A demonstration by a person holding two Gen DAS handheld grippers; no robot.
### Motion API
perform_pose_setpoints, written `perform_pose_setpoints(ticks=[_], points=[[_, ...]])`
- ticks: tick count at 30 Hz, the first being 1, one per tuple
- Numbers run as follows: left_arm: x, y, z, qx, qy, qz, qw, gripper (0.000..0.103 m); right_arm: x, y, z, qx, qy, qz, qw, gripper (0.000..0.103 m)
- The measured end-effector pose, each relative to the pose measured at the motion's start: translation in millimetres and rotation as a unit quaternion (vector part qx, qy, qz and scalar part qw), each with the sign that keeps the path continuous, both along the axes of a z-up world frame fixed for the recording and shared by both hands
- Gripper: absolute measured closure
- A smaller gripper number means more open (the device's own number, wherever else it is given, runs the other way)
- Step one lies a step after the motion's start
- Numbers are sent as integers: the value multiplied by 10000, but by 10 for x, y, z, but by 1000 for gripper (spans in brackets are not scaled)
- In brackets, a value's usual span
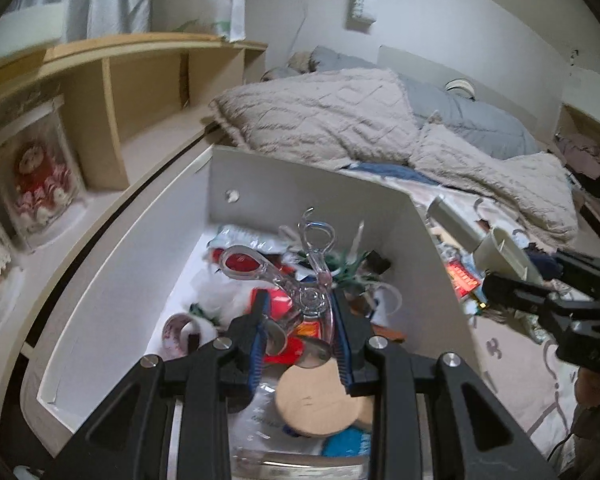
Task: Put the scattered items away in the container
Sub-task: 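Carry the soap dish and scissors with both tools over the white box, then open the left tool to drop the clear scissors into the box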
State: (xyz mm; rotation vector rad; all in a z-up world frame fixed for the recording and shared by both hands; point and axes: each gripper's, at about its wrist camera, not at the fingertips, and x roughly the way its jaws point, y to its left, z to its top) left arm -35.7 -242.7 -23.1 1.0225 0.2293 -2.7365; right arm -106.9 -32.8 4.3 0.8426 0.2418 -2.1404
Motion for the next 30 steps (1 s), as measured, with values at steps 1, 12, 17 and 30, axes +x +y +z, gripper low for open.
perform_pose_setpoints(ticks=[1,12,17,30], points=[[-11,-13,-16,-37,-57,25,10000,74,-3,-39,-3,3,-10,31,10000,56],[-123,-173,-266,-349,-855,340,9951,74,-21,-300,-26,82,-150,287,9994,56],[-112,-135,-247,-675,-842,462,9931,42,-23,-384,-49,157,-213,384,9989,56],[-31,-120,-80,-628,-510,405,9959,32,-185,-738,-124,489,-504,538,9961,56]])
